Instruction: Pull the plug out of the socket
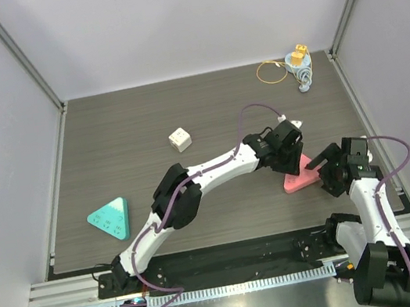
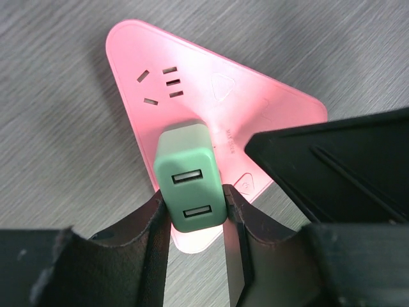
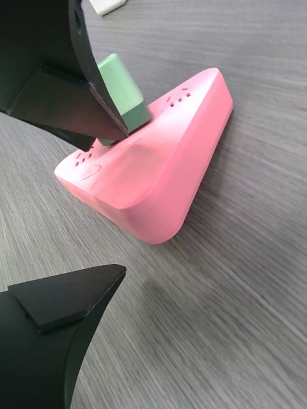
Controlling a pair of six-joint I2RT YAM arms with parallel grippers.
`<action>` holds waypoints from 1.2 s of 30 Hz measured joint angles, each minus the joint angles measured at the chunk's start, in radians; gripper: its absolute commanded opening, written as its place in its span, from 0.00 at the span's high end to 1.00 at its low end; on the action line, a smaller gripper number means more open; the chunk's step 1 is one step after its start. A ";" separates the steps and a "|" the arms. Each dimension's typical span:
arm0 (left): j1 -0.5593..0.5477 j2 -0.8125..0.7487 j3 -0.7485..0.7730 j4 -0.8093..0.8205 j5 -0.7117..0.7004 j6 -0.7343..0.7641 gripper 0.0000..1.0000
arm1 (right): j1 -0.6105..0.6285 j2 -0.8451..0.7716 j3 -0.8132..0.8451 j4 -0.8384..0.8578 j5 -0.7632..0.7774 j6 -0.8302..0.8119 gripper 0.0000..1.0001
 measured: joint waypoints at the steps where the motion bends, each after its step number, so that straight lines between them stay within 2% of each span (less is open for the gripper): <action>1: 0.005 0.000 0.000 0.000 0.005 0.000 0.78 | 0.000 -0.007 -0.001 0.002 -0.002 0.000 0.16; 10: 0.031 0.000 0.000 0.004 0.061 -0.023 0.99 | 0.000 -0.039 -0.031 0.061 -0.027 -0.003 0.25; 16: 0.037 0.000 -0.005 0.018 0.095 -0.046 1.00 | 0.000 -0.069 -0.075 0.148 -0.076 -0.003 0.29; 22: 0.046 -0.008 -0.041 0.057 0.124 -0.073 1.00 | -0.001 -0.069 -0.103 0.203 -0.085 -0.003 0.39; 23: 0.049 -0.010 -0.048 0.062 0.130 -0.076 1.00 | -0.001 -0.070 -0.108 0.212 -0.088 -0.003 0.45; 28: 0.060 -0.025 -0.074 0.082 0.135 -0.092 1.00 | -0.003 -0.101 -0.125 0.241 -0.097 0.011 0.63; 29: 0.063 -0.026 -0.075 0.084 0.135 -0.095 1.00 | -0.003 -0.112 -0.127 0.248 -0.100 0.013 0.72; 31: 0.070 -0.026 -0.075 0.096 0.140 -0.100 1.00 | -0.003 -0.129 -0.132 0.260 -0.099 0.016 0.81; 32: 0.071 -0.026 -0.075 0.097 0.142 -0.101 1.00 | -0.003 -0.136 -0.137 0.265 -0.099 0.016 0.89; 35: 0.071 -0.026 -0.076 0.097 0.142 -0.104 1.00 | -0.003 -0.143 -0.145 0.270 -0.098 0.019 0.99; 36: 0.071 -0.026 -0.076 0.097 0.142 -0.105 1.00 | -0.003 -0.144 -0.145 0.271 -0.095 0.019 0.99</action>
